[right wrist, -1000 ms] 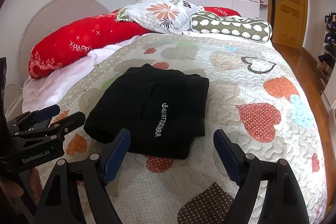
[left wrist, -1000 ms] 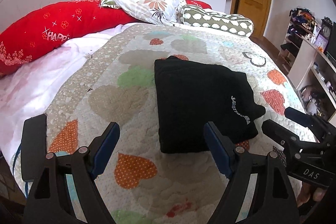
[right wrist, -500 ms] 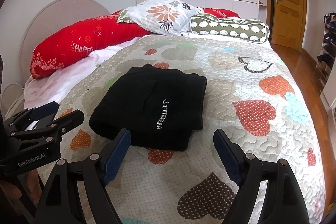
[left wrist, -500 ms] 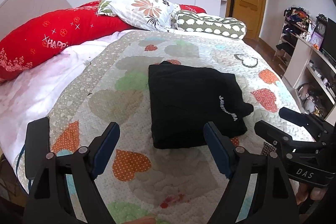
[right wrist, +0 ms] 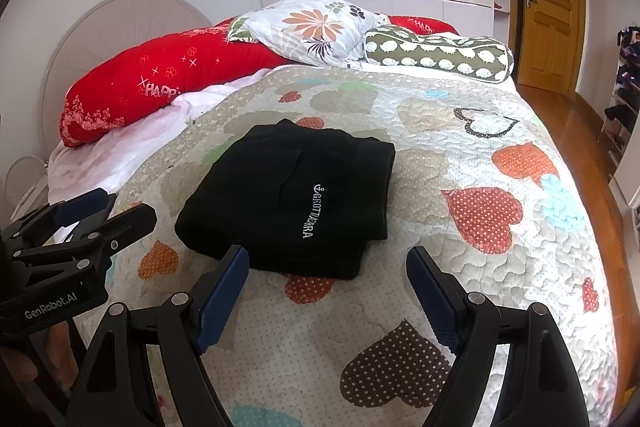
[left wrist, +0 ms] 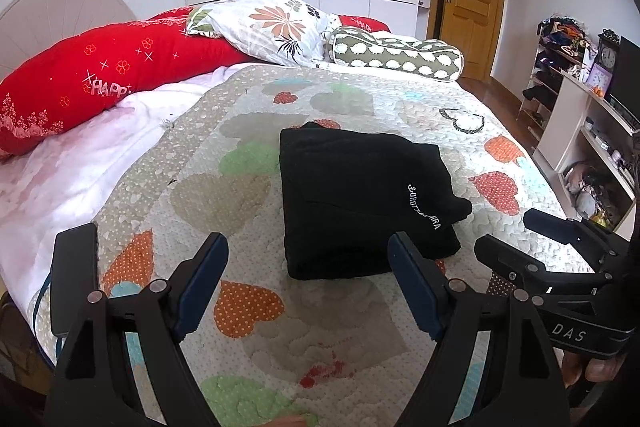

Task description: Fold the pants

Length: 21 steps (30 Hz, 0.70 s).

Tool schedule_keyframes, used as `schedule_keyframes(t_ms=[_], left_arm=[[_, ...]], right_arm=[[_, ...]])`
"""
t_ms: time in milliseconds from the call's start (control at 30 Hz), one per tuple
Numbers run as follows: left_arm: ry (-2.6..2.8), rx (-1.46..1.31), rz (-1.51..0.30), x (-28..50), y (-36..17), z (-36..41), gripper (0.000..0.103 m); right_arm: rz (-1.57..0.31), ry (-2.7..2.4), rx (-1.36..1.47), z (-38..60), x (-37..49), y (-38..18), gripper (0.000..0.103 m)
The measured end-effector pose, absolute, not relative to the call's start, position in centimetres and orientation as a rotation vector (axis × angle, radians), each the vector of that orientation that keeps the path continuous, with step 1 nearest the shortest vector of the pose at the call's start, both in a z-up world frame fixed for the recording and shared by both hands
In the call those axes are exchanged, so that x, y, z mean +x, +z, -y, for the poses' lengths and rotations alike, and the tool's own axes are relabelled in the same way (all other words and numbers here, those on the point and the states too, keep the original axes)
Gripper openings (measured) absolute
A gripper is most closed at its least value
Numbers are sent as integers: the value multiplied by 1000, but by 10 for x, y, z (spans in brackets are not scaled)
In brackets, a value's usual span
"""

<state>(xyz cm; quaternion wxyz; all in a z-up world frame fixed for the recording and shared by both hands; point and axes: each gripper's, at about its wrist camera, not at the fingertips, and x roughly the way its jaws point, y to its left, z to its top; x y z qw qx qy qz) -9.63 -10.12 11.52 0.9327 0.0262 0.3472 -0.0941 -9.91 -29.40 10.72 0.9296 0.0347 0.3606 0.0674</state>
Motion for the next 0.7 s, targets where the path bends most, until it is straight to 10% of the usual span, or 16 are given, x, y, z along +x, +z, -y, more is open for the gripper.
schedule_keyframes(t_ms=[700], left_arm=[[-211, 53, -711, -101, 115, 104, 82]], right_arm=[[-737, 133, 68, 297, -101, 110, 83]])
